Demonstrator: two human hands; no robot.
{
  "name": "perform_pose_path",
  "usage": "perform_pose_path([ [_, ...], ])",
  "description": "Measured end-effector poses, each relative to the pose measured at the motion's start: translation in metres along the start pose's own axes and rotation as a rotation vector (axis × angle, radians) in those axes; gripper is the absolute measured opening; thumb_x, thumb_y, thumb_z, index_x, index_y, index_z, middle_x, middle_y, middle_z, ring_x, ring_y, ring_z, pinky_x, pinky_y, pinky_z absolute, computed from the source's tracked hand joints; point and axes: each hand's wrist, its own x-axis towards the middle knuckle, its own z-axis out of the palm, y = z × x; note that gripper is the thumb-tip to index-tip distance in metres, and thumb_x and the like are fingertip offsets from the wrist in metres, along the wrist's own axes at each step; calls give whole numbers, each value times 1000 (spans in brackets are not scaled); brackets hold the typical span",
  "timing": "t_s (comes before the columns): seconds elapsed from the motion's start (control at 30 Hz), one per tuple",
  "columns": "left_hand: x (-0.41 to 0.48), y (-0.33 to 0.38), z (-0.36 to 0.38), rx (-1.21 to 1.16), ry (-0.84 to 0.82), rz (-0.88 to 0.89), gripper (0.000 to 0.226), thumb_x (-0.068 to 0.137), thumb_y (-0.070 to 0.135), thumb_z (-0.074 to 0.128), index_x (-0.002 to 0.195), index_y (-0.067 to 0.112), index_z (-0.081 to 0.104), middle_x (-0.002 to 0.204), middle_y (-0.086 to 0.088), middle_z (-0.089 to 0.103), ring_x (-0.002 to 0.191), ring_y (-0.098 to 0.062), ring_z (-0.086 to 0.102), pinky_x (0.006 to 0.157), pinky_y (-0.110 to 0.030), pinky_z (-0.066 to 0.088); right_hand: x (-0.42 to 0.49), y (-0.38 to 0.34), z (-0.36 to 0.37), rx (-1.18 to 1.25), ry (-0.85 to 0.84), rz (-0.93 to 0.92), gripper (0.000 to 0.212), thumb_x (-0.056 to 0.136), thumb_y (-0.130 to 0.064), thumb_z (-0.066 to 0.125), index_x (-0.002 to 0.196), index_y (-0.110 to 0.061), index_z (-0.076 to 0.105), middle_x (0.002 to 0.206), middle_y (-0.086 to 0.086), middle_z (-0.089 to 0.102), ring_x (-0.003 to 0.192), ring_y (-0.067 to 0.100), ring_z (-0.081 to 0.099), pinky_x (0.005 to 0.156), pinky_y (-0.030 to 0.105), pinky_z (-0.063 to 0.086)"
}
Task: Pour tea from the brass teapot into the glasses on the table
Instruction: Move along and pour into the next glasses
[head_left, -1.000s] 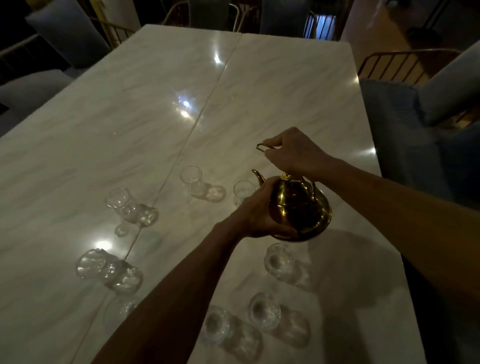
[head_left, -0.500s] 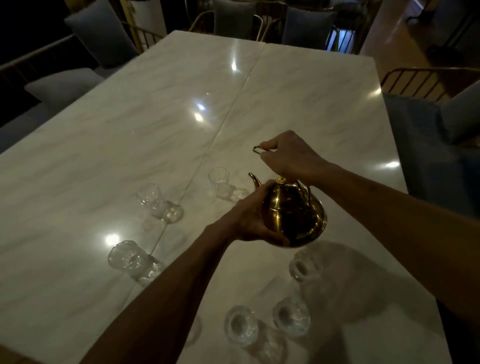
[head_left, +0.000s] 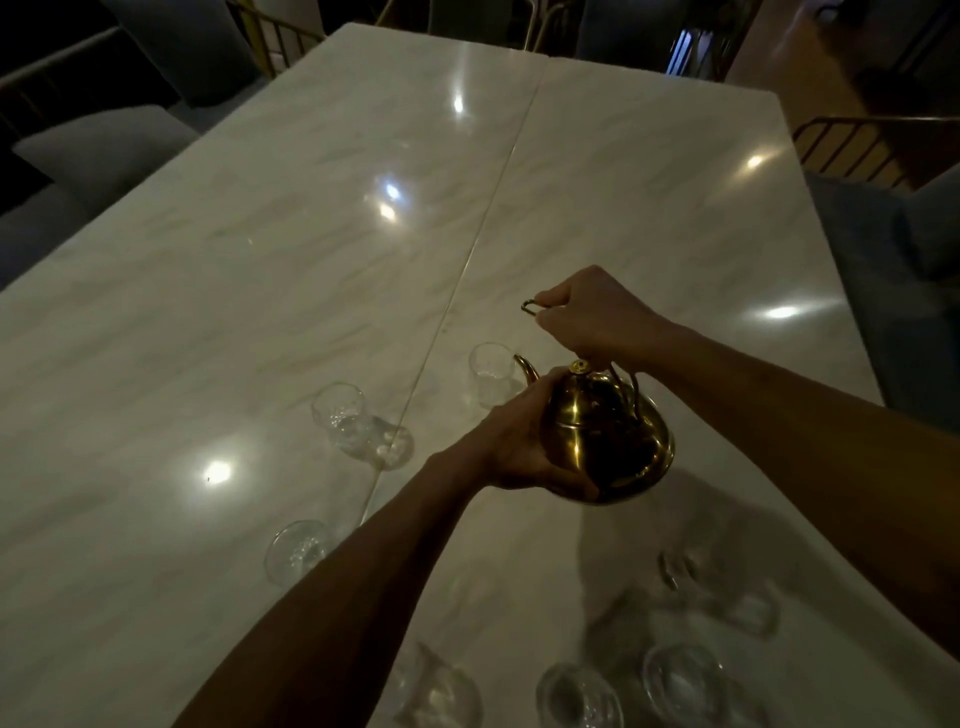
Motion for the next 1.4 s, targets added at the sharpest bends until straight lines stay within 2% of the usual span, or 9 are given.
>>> perform_pose_path([
  [0.07,2,-6,-5,-17,-13,-12,126,59,45,95,159,32,21,155,5,46,141,-19,48,114,-49,48,9,-5,4,-13,-15,44,35,92,-10,52,126,-5,64,77,2,61,51,11,49,45,21,38],
  [0.1,3,-9,-7,-23,-21,-9,125,60,43,96,159,32,21,154,5,47,141,-19,49,114,-49,48,13,-8,5,-21,-23,64,33,92,-10,52,121,-2,66,73,3,58,51,12,48,45,22,39],
  [0.27,7,-17,-16,-59,-54,20,121,65,32,96,160,28,21,154,3,47,141,-18,48,115,-46,47,27,-13,12,-31,-65,130,33,91,-13,51,118,1,65,71,3,52,54,12,47,47,24,42],
  [0.43,8,-19,-20,-101,-71,-1,122,60,48,92,158,31,22,154,5,48,142,-17,48,115,-48,48,33,-18,15,-48,-82,157,32,94,-9,50,119,5,63,68,6,52,50,14,46,44,24,42],
  [0.57,7,-20,-23,-125,-78,-6,123,59,51,90,159,31,21,155,4,48,142,-18,48,115,-48,48,36,-24,19,-67,-97,162,33,97,-13,51,122,5,63,80,14,58,53,16,48,49,25,44],
  [0.77,6,-24,-25,-138,-83,-11,119,66,29,95,160,28,21,154,2,48,142,-18,48,116,-46,47,39,-24,21,-28,-109,165,33,94,-12,51,120,4,63,70,7,52,51,14,46,44,24,41],
  [0.97,7,-23,-25,-134,-87,4,116,69,18,96,159,25,22,153,0,50,141,-19,49,115,-42,47,38,-23,19,-35,-119,178,35,92,-13,50,120,4,62,65,3,47,49,14,44,42,25,36],
  [1.2,6,-18,-23,-145,-94,-3,115,72,20,95,160,25,21,154,0,48,142,-20,48,116,-42,46,37,-25,13,-70,-131,163,33,93,-11,51,119,5,62,63,5,49,46,13,45,34,20,37],
  [1.4,5,-15,-24,-159,-95,-29,116,69,28,93,160,26,21,154,0,48,143,-22,47,116,-47,46,41,-26,17,-93,-134,196,30,95,-9,51,116,6,65,74,17,58,49,19,49,39,23,38],
])
